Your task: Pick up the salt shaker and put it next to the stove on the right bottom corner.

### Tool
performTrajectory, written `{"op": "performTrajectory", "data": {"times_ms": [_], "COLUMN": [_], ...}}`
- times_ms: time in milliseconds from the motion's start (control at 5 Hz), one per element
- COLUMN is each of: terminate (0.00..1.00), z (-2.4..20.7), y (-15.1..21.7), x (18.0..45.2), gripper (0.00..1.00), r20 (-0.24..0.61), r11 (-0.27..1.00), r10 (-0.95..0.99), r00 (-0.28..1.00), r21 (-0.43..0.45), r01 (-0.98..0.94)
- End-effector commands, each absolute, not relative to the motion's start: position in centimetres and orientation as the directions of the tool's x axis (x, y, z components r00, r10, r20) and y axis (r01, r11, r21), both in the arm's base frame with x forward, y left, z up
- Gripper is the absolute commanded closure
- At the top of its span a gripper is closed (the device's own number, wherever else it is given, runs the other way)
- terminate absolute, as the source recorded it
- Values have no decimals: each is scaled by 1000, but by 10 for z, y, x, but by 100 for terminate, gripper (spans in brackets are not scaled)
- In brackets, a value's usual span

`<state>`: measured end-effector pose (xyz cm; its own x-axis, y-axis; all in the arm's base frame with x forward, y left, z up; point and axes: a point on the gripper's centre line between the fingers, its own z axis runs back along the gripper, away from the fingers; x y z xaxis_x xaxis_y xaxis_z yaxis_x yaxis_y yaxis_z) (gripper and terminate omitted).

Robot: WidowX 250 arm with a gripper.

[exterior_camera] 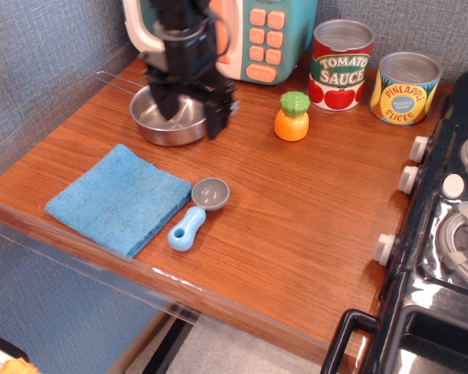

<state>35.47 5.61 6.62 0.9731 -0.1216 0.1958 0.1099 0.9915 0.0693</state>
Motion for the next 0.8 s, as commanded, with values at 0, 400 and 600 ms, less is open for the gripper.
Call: {"op": "performTrajectory", "data": {"times_ms": [0, 400, 600], "terminate": [0, 0, 0], "z": [92, 102, 93], "y": [26, -6, -13], "x": [402, 432, 433], "gripper": [0, 0, 0], "r20": [288, 325, 302], "r11": [988, 988, 989], "r10": [-154, -140, -128], "r00": [945, 935, 945], "r21": [61, -21, -36], "r01": [143, 155, 146]}}
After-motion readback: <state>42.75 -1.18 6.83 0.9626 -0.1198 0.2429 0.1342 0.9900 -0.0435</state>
